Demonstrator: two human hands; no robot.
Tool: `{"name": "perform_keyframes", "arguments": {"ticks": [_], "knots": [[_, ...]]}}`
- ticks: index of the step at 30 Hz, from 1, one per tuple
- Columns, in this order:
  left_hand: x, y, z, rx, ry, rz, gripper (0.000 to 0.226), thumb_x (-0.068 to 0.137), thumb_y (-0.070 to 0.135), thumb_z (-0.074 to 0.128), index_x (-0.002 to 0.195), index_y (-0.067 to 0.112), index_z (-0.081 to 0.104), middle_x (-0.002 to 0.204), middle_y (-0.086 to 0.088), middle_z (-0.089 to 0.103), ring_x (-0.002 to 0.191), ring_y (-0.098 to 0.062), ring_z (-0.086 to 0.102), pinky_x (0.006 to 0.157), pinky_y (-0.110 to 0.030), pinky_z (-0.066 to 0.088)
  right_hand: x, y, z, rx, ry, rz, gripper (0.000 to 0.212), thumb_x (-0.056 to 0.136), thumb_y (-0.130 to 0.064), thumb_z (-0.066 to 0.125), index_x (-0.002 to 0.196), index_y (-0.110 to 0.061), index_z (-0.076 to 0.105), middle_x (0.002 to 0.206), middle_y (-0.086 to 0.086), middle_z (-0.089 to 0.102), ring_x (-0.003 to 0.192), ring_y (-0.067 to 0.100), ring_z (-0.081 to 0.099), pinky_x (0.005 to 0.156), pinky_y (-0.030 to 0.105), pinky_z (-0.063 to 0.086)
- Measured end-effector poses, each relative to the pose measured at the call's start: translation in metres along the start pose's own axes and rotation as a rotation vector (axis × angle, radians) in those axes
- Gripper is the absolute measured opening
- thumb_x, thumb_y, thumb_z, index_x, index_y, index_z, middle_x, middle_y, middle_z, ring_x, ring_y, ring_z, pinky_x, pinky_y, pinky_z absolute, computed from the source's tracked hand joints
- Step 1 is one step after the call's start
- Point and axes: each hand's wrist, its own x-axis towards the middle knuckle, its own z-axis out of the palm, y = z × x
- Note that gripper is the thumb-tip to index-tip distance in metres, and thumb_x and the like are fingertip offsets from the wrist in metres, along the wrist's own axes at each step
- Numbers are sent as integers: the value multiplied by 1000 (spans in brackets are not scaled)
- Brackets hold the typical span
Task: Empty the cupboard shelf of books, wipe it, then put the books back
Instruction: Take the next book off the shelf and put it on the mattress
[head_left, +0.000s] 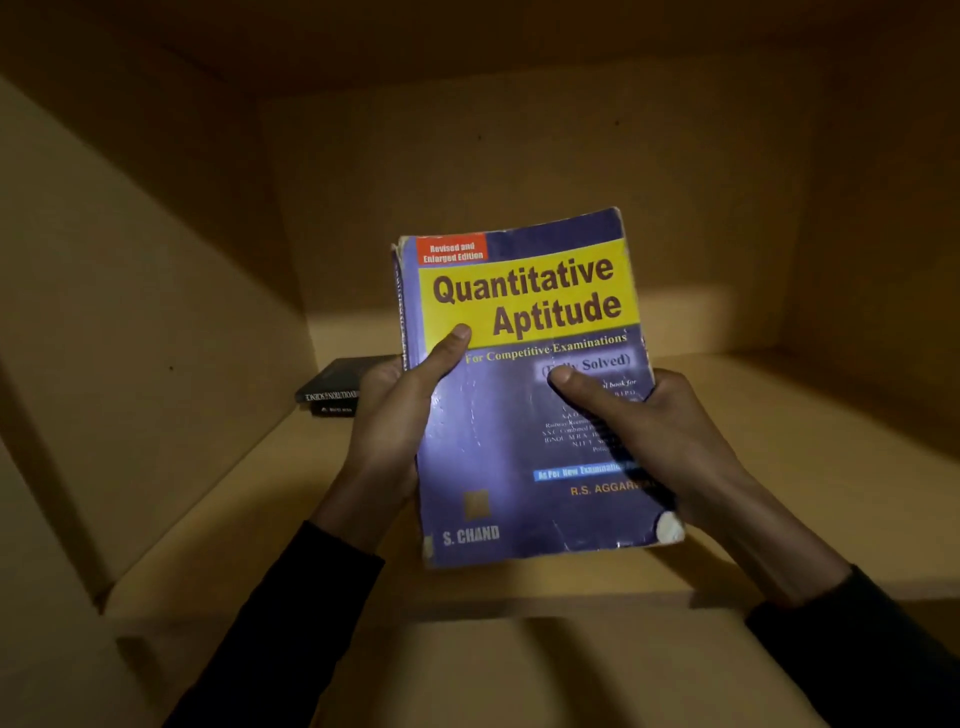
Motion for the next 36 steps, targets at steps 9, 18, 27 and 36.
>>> {"name": "perform_keyframes", "arguments": {"ticks": [9,18,27,36], "knots": [[-50,-14,20,39,6,-8,17,89,22,68,101,12,73,100,-6,76,91,-25,73,80,-40,60,-53,2,-21,-52,58,82,24,84,-34,72,99,-15,74,86,2,77,77,20,75,67,31,57],[-96,-12,11,58,-106,-42,11,89,24,67,90,15,73,92,-2,77,79,-19,74,71,-33,61,-119,-7,-14,-38,141,128,22,85,-33,71,98,-16,72,84,1,77,75,18,74,61,25,58],[-149,-40,-2,97,-189,-189,16,85,32,71,90,17,74,92,-2,77,83,-23,74,82,-44,59,-202,2,-4,-89,284,223,21,82,-35,72,94,-17,71,82,0,77,72,17,74,58,25,57],[-209,-69,33,49,-325,-308,20,86,32,71,102,19,72,104,-2,75,94,-25,73,89,-50,56,-276,3,-37,-221,454,300,17,82,-34,75,91,-20,70,78,-8,76,67,10,73,55,19,55]]}}
